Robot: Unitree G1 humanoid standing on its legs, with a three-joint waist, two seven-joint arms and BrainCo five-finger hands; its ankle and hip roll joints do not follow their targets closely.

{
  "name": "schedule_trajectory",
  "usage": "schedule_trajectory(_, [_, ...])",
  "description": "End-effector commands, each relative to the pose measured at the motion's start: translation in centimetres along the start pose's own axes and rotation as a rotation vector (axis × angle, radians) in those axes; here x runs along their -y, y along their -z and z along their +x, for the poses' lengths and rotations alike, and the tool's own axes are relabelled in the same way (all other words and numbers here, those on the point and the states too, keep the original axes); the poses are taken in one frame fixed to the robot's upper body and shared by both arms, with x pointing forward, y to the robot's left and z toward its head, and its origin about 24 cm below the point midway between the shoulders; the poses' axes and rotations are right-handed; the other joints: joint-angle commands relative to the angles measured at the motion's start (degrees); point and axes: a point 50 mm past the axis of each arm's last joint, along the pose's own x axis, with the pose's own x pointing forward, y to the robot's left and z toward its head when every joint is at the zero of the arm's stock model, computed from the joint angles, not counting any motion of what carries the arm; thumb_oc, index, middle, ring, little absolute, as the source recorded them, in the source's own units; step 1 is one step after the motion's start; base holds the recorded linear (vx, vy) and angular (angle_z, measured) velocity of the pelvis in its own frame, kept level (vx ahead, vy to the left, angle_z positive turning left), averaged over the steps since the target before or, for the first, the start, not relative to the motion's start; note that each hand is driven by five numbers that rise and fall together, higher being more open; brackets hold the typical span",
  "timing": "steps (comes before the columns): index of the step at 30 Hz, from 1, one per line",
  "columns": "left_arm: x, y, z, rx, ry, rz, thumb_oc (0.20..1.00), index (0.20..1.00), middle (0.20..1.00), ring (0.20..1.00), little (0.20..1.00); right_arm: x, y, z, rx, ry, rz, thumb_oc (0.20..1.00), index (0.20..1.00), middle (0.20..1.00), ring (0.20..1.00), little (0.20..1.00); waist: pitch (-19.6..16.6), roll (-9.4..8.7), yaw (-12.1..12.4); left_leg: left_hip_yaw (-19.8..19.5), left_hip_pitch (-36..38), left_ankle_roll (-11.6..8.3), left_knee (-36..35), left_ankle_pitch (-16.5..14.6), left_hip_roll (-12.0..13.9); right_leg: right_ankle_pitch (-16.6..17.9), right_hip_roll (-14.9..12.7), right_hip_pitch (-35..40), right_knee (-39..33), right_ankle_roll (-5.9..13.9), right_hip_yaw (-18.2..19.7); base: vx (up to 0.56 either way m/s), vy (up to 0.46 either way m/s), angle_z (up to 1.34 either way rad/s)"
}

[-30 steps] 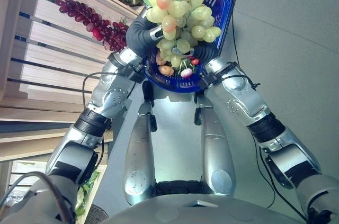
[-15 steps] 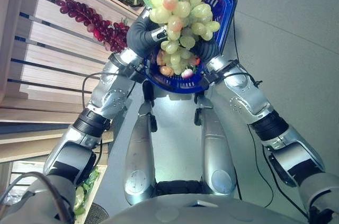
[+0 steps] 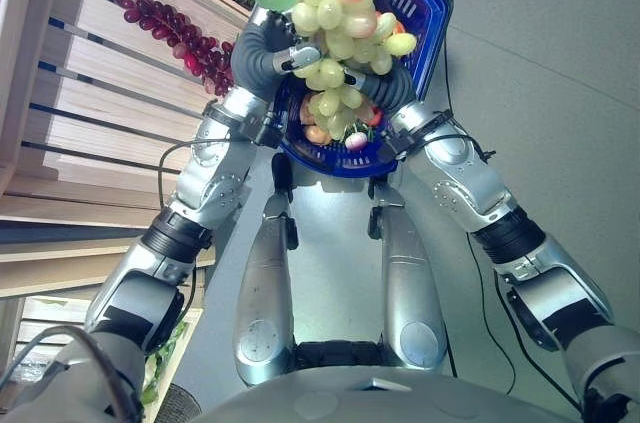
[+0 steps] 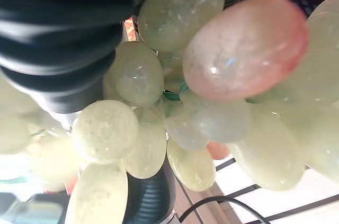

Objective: Pick up fruits and vegetables into the basket

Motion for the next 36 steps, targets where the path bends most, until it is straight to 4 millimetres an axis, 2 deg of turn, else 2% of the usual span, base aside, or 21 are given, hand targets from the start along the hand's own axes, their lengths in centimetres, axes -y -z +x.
schedule_trajectory(1, [-1.5,-4.2,0.6,0.237,-0.158,0.143,1.000,1.000,1.000,1.000,1.000,-2.1,-2.9,0.5,0.195,-0.094,0.065,0.200,0.200,0.200,0.200,0.200,-1.64,-0.69,0.38,0.75,-1.18,2.49,2.24,-3.85,-4.72,-6.20,4.31,4.67,-0.14,-2.25,-4.29,0.00,0.000,0.00])
schedule_trajectory(10, [-4.2,-5.1,0.5,0.246,-0.390,0.438,1.000,1.000,1.000,1.000,1.000,-1.0,-3.1,0.4,0.220,-0.033,0.063,0.200,0.200,0.200,0.200,0.200,-1.64,-0.55,0.63,0.96,-0.94,2.13,1.86,-3.59,-4.64,-6.51,4.24,4.89,-0.19,-2.26,-4.78,0.00,0.000,0.00])
schedule_trajectory(20, [-7.3,-4.7,0.5,0.151,-0.547,0.671,1.000,1.000,1.000,1.000,1.000,0.0,-3.3,0.4,0.237,0.013,0.051,0.200,0.200,0.200,0.200,0.200,-1.64,-0.23,0.31,1.56,-1.33,1.67,2.71,-3.71,-4.34,-6.95,4.09,4.31,0.84,-2.21,-4.73,0.00,0.000,0.00])
schedule_trajectory(24, [-8.6,-4.5,0.4,0.121,-0.600,0.798,1.000,1.000,1.000,1.000,1.000,0.8,-2.6,0.6,0.187,0.067,0.030,0.200,0.200,0.200,0.200,0.200,-1.64,-0.03,0.15,1.74,-1.27,1.47,2.99,-3.77,-4.20,-7.06,3.99,4.08,1.29,-2.18,-4.62,0.00,0.008,-0.01])
schedule_trajectory(26, [-9.3,-4.6,0.4,0.110,-0.621,0.944,1.000,1.000,1.000,1.000,1.000,1.7,-1.6,0.6,0.126,0.141,0.005,0.200,0.200,0.200,0.200,0.200,-1.64,0.15,0.11,1.85,-1.15,1.38,3.06,-3.76,-4.14,-7.12,3.91,4.13,1.36,-2.20,-4.55,0.00,0.000,0.00])
schedule_trajectory(27, [-9.3,-4.6,0.5,0.112,-0.625,0.951,1.000,1.000,1.000,1.000,1.000,1.8,-1.5,0.6,0.122,0.147,0.002,0.200,0.200,0.200,0.200,0.200,-1.64,0.16,0.12,1.85,-1.17,1.37,3.08,-3.77,-4.14,-7.13,3.91,4.11,1.37,-2.21,-4.54,0.00,0.000,0.00])
schedule_trajectory(32, [-11.6,-5.1,0.5,0.052,-0.658,1.247,1.000,1.000,1.000,1.000,1.000,5.4,0.7,0.3,-0.035,0.329,-0.092,0.200,0.200,0.200,0.200,0.200,-1.64,0.79,0.27,1.92,-0.69,1.03,2.82,-3.61,-4.13,-7.18,3.62,4.43,1.20,-2.13,-4.58,0.00,0.021,0.00])
schedule_trajectory(36, [-13.0,-5.6,0.8,0.002,-0.635,1.468,1.000,1.000,1.000,1.000,1.000,7.6,1.8,0.2,-0.139,0.403,-0.155,0.200,0.200,0.200,0.200,0.200,-1.64,1.46,0.53,2.10,-0.66,0.77,2.91,-3.58,-4.05,-7.27,3.30,4.27,1.46,-2.16,-4.77,0.00,0.026,-0.01])
